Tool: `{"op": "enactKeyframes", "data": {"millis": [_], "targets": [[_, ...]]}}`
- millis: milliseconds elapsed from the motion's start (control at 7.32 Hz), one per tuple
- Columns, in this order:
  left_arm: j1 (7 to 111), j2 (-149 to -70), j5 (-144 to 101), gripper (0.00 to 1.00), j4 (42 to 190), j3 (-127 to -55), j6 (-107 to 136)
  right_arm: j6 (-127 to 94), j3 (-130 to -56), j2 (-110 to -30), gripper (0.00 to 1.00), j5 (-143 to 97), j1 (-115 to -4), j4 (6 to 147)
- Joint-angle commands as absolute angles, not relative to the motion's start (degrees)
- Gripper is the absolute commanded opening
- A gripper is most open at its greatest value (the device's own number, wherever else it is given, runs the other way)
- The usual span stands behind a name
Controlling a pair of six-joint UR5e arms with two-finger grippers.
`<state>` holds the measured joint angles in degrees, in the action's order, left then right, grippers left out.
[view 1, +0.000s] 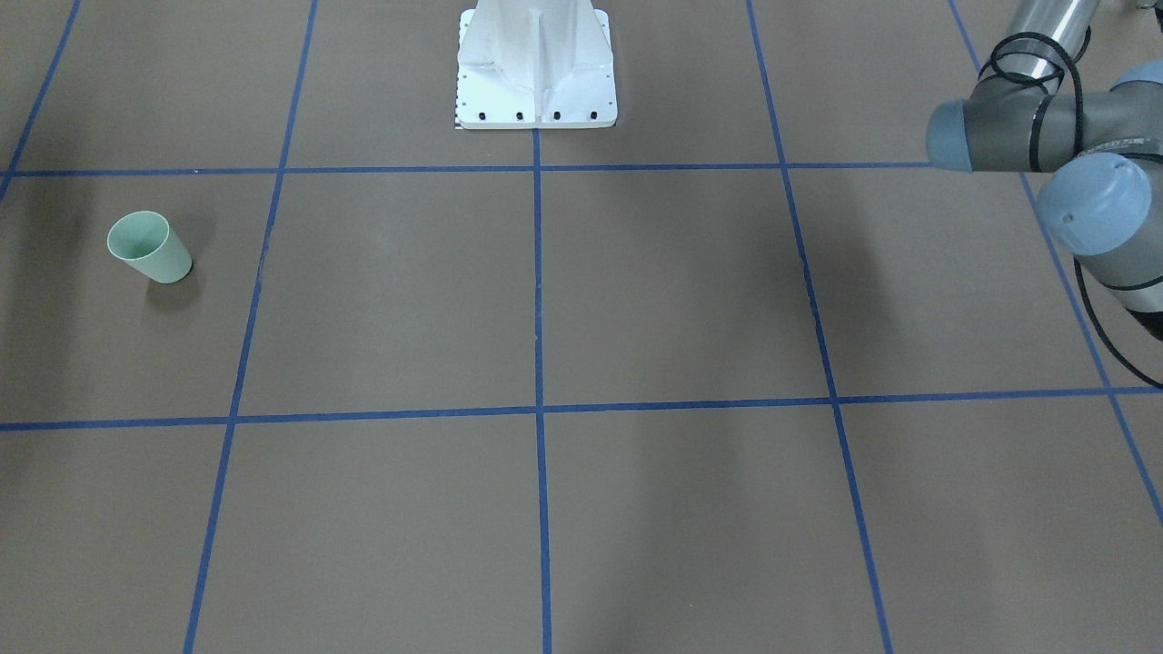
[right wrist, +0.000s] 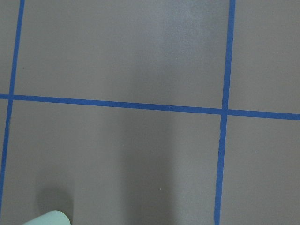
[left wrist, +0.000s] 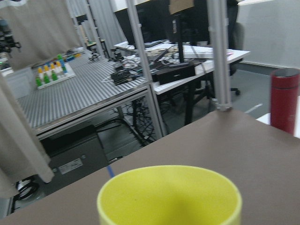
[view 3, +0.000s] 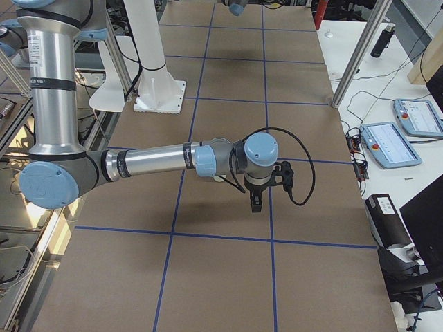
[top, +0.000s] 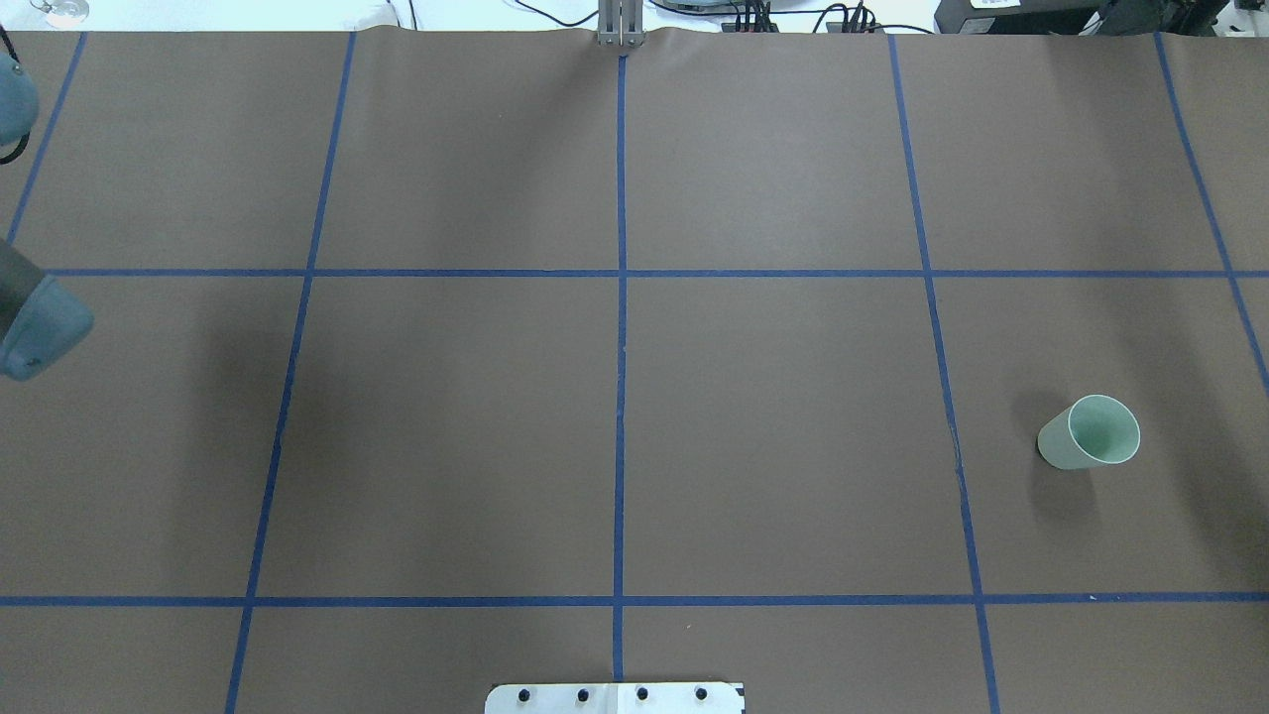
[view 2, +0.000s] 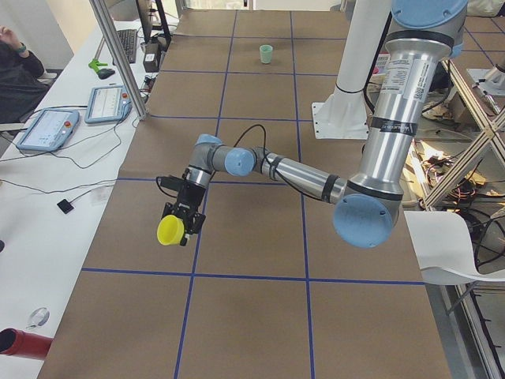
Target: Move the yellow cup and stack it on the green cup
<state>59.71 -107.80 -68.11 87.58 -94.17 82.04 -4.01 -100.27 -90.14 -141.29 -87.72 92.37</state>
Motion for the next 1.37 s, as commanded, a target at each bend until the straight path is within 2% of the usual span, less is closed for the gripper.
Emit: {"op": "enactKeyframes", "data": {"millis": [0, 137, 410, 820, 1230], "targets": [[56.72, -110.56, -78.06, 0.00, 112.51, -93.79, 65.65, -8.06, -99.58, -86.16, 1.00, -140.28, -84.92, 95.42], [55.56, -110.39, -82.66, 0.00, 120.77, -92.74, 59.39, -8.78, -99.32, -83.00, 1.00, -139.84, -84.64, 98.41], [50.48, -112.40, -86.28, 0.00, 128.02, -93.33, 51.28, -15.51, -96.70, -77.03, 1.00, -139.84, -81.50, 98.53], [44.67, -112.50, -94.46, 0.00, 147.15, -92.90, 50.10, -30.35, -96.68, -69.46, 1.00, -139.75, -74.91, 96.78], [41.49, -113.03, -102.01, 0.00, 154.32, -93.51, 50.01, -49.43, -95.54, -65.32, 1.00, -140.18, -62.97, 80.82]]}}
